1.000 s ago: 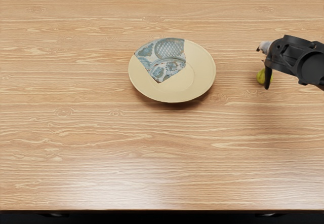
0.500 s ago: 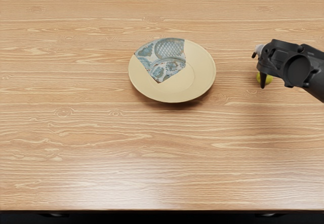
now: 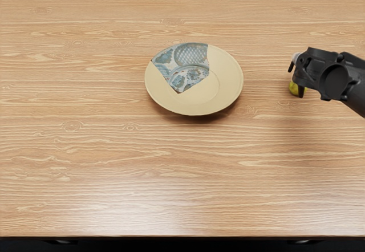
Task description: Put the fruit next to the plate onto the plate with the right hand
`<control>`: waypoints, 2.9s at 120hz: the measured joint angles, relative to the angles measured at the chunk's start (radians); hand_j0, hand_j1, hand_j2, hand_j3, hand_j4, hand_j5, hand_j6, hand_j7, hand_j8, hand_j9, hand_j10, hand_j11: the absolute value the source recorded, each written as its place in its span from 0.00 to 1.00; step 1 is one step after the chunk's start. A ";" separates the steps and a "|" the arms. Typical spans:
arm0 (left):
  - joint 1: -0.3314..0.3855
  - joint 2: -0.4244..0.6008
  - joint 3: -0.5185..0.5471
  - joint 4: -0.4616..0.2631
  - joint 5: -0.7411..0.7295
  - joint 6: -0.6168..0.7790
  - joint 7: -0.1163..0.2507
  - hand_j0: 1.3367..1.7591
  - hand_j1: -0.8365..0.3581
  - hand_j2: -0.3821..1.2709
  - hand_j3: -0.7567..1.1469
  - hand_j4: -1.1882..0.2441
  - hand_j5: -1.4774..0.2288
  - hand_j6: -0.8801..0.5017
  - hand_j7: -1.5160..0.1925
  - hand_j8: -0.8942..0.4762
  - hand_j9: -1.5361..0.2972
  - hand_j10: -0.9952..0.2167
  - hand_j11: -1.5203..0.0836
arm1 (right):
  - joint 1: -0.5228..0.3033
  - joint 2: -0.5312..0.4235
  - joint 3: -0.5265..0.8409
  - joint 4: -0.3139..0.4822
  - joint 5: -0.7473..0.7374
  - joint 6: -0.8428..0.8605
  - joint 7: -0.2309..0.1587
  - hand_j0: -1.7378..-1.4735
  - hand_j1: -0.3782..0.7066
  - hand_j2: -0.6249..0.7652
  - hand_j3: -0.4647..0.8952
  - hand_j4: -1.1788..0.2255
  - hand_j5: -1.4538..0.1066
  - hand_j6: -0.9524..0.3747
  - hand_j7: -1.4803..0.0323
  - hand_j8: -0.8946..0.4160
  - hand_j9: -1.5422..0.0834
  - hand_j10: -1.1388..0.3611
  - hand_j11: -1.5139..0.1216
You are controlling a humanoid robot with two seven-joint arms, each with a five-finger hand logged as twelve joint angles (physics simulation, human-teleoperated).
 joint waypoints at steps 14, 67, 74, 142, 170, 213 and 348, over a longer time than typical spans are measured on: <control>0.000 0.000 0.000 0.000 0.000 0.000 0.000 0.76 0.98 0.23 0.40 0.82 0.85 0.63 0.88 0.64 0.83 0.81 0.94 | -0.002 0.008 -0.015 -0.001 0.000 -0.004 0.000 0.30 0.40 0.40 0.34 0.60 0.65 0.46 0.69 0.42 0.68 0.53 0.65; 0.000 0.000 0.000 0.000 0.000 0.000 0.000 0.76 0.98 0.23 0.40 0.82 0.85 0.63 0.88 0.64 0.83 0.81 0.94 | -0.020 0.016 -0.031 -0.002 -0.002 -0.017 0.000 0.30 0.41 0.40 0.34 0.59 0.64 0.45 0.68 0.41 0.67 0.52 0.65; 0.000 0.000 0.000 0.000 0.000 0.000 0.000 0.76 0.98 0.23 0.40 0.82 0.85 0.63 0.88 0.64 0.83 0.81 0.94 | -0.022 0.016 -0.031 -0.002 -0.005 -0.018 0.000 0.30 0.42 0.40 0.34 0.58 0.63 0.44 0.67 0.40 0.66 0.52 0.64; 0.000 0.000 0.000 0.000 0.000 0.000 0.000 0.76 0.98 0.23 0.40 0.82 0.85 0.63 0.88 0.64 0.83 0.81 0.94 | -0.036 0.016 -0.033 -0.003 -0.015 -0.011 0.000 0.31 0.64 0.44 0.34 0.40 0.42 0.46 0.46 0.40 0.47 0.34 0.45; 0.000 0.000 0.000 0.000 0.000 0.000 0.000 0.76 0.98 0.23 0.40 0.82 0.85 0.63 0.88 0.64 0.83 0.81 0.94 | -0.031 0.016 -0.032 -0.003 -0.008 -0.003 -0.001 0.32 0.71 0.57 0.34 0.31 0.26 0.53 0.33 0.49 0.32 0.25 0.30; 0.000 0.000 0.000 0.000 0.000 0.000 0.000 0.76 0.98 0.23 0.40 0.82 0.85 0.63 0.88 0.64 0.83 0.81 0.94 | -0.001 0.014 -0.030 0.001 0.030 0.015 -0.002 0.36 0.69 0.55 0.34 0.28 0.17 0.53 0.26 0.54 0.26 0.26 0.23; 0.000 0.000 0.000 0.000 0.000 0.000 0.000 0.76 0.98 0.23 0.40 0.82 0.85 0.63 0.88 0.64 0.83 0.81 0.94 | 0.198 0.177 -0.027 0.175 0.036 0.086 0.000 0.32 0.63 0.86 0.34 0.26 0.15 0.36 0.23 0.34 0.23 0.20 0.20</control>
